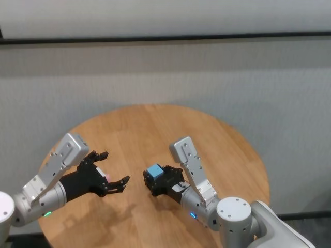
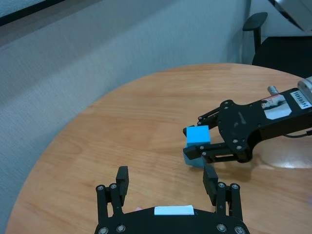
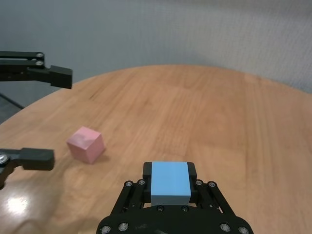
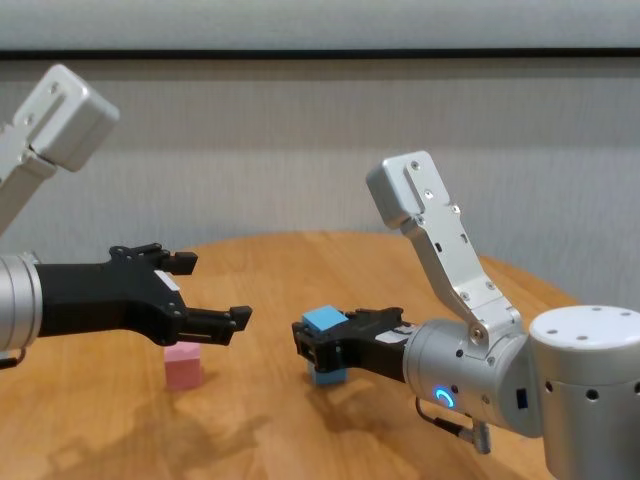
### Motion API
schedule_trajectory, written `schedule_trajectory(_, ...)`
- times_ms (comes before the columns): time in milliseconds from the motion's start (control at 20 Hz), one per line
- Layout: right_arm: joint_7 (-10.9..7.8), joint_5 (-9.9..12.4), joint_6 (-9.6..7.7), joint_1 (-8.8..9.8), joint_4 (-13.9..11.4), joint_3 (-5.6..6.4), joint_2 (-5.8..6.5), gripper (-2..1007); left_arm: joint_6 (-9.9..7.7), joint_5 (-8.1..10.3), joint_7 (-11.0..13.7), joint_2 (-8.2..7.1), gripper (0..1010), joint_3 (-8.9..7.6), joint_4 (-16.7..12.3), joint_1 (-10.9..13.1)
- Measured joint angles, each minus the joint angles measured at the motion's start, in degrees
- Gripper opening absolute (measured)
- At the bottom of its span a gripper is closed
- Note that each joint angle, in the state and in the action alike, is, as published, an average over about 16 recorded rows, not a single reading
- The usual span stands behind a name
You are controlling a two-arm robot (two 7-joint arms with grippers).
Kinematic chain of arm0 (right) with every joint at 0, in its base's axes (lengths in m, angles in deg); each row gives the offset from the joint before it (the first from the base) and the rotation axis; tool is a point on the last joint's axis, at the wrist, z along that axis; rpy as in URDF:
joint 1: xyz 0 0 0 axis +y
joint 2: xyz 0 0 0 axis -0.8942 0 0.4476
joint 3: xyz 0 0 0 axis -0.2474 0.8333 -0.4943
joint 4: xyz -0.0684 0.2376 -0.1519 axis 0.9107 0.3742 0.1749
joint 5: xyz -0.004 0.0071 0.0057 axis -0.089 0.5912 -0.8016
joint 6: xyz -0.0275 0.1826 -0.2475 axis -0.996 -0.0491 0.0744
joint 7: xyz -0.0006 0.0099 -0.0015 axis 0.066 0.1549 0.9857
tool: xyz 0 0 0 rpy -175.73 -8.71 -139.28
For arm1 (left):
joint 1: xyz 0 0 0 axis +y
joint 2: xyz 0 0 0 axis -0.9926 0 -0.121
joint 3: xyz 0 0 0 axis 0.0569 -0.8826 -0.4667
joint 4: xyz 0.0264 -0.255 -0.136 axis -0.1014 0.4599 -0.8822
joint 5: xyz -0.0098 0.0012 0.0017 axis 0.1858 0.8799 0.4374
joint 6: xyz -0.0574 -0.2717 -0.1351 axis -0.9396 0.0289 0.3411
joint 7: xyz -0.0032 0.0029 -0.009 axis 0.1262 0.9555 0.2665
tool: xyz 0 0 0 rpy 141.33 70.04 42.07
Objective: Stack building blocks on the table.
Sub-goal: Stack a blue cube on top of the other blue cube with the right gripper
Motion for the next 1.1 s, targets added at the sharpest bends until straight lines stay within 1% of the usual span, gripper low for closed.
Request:
schedule_trajectory(250, 0.31, -0.85, 0.97, -0.77, 1.58, 0.11, -0.50, 370, 0.00, 0.00, 0.00, 0.00, 1003, 0.00, 0.00, 0.00)
schedule_trajectory(500, 0.62, -1.75, 1.77, -1.21, 2.49, 0.18, -0.80, 370, 0.00, 0.00, 0.00, 0.00, 1003, 0.00, 0.00, 0.00)
schedule_trajectory(750, 0.90, -2.66, 2.28, -1.45, 3.04, 0.21, -1.02, 370, 0.00, 0.00, 0.00, 0.00, 1003, 0.00, 0.00, 0.00)
schedule_trajectory(1100, 1.06, -3.34, 2.57, -1.80, 3.89, 0.54, -1.45, 370, 0.00, 0.00, 0.00, 0.00, 1003, 0.00, 0.00, 0.00)
